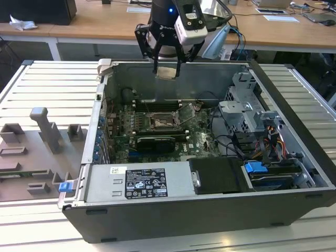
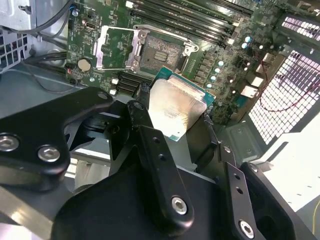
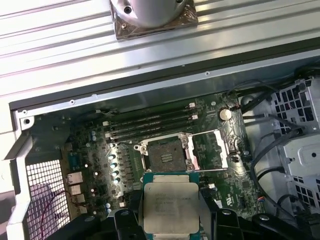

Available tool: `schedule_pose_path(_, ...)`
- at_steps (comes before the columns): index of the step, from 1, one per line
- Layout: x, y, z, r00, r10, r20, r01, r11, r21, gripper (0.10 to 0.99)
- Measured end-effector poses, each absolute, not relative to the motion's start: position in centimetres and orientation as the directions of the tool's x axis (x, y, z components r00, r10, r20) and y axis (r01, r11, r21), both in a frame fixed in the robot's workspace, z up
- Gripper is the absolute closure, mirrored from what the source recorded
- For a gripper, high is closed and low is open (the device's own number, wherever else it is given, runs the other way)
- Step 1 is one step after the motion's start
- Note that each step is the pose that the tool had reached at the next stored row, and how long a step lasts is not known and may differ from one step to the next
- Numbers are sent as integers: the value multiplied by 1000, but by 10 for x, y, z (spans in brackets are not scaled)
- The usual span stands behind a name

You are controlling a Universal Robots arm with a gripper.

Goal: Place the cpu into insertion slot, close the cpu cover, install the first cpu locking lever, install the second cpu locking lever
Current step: 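Place the cpu into insertion slot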

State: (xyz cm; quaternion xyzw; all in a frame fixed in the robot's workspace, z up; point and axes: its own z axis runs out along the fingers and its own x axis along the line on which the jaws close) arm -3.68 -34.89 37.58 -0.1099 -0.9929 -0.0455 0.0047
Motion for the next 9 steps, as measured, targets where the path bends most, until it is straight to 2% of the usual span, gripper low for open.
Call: schedule_pose_path(9, -37, -349, 376, -955, 298, 19, 298, 950, 89, 549)
